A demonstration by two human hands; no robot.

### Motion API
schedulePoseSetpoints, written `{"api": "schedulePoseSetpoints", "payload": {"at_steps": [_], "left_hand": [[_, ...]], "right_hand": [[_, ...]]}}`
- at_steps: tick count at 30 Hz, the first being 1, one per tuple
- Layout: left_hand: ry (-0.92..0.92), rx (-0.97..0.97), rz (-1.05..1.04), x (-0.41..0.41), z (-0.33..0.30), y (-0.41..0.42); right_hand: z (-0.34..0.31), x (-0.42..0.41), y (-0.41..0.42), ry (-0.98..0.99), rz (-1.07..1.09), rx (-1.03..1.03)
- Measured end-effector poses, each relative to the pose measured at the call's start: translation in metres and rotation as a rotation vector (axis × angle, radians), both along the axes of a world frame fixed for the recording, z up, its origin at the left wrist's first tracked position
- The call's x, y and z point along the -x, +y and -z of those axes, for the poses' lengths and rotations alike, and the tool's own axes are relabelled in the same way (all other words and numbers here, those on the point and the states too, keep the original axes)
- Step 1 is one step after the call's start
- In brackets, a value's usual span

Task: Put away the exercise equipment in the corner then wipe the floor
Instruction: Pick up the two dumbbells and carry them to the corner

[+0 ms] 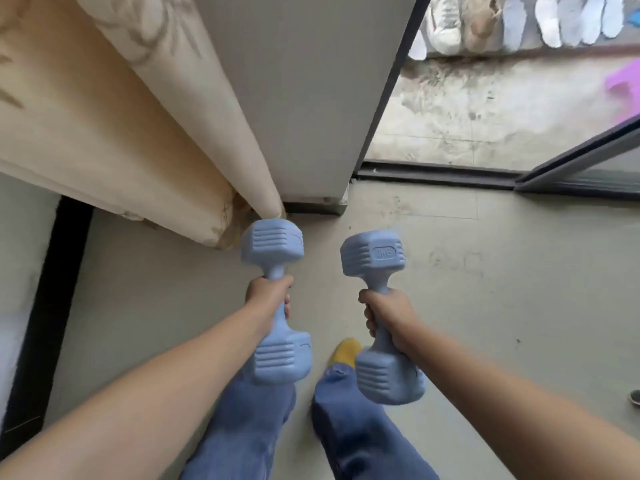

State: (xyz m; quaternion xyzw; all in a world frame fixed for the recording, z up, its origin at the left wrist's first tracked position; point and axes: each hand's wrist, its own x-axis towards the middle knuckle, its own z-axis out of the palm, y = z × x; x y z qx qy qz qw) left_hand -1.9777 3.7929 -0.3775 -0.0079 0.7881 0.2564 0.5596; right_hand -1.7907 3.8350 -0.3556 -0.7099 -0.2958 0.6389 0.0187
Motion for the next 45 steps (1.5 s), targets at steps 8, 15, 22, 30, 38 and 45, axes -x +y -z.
{"api": "schedulePoseSetpoints", "payload": {"at_steps": [8, 15, 22, 30, 38, 45], "left_hand": [[-0.049, 0.006, 0.095, 0.023, 0.207, 0.033], [-0.026, -0.116, 0.194, 0.036, 0.305, 0.082], [-0.039, -0.159, 0.197, 0.033, 0.333, 0.113], [-0.050, -0.176, 0.145, 0.024, 0.334, 0.117], [-0.043, -0.160, 0.276, 0.031, 0.318, 0.112], [0.398, -0.097, 0.746, 0.037, 0.221, 0.065]], "right_hand": [[0.217, 0.049, 0.020, 0.014, 0.095, 0.024], [0.318, 0.073, 0.070, 0.071, 0.124, -0.064], [0.347, 0.081, 0.107, 0.061, 0.165, -0.101], [0.351, 0.080, 0.109, 0.071, 0.141, -0.051], [0.332, 0.071, 0.105, 0.018, -0.081, -0.143], [0.219, 0.025, 0.069, -0.298, -0.771, -0.320]]}}
